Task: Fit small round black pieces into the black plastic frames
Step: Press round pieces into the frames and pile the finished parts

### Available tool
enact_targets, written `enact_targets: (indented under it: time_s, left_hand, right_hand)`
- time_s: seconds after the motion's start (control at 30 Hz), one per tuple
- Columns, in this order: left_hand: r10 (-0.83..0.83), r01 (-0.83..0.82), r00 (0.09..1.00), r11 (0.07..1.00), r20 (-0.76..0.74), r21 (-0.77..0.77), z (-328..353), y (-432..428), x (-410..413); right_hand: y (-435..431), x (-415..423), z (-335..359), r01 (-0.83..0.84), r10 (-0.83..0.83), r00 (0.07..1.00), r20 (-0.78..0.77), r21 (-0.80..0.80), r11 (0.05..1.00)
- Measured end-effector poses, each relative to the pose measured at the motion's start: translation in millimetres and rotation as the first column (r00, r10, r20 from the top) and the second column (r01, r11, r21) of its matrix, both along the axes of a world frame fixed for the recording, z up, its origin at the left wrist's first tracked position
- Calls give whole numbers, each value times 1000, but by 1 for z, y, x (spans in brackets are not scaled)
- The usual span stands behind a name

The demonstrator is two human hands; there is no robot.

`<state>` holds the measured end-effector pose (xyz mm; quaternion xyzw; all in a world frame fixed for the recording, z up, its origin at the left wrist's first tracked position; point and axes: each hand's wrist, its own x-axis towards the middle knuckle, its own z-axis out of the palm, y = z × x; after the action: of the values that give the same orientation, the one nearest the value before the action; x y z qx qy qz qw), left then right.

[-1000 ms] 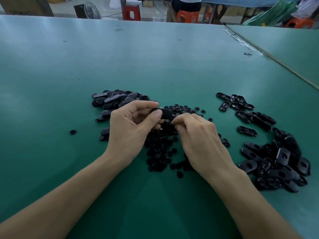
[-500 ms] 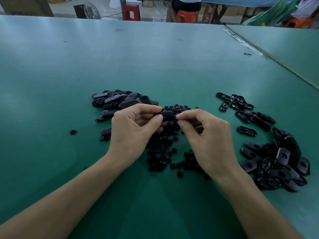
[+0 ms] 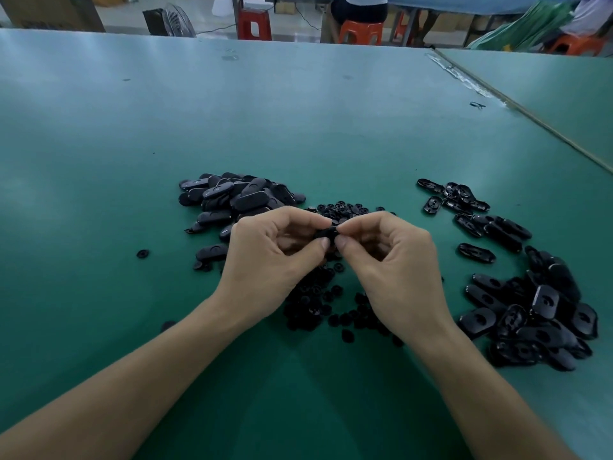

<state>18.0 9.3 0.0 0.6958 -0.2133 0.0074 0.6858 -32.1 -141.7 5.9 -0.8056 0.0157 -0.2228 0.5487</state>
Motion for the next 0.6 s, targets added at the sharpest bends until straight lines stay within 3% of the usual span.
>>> enact_targets:
  time_s: [0.4, 0.6]
  left_hand:
    - [32, -45, 991, 994, 128, 96, -1, 0, -2]
    - [39, -46, 994, 997, 98, 68, -1, 2, -2]
  right_hand:
    - [4, -3, 1, 5, -5, 1000, 4, -44, 999]
    - [7, -6, 3, -20, 20, 1000, 6, -51, 998]
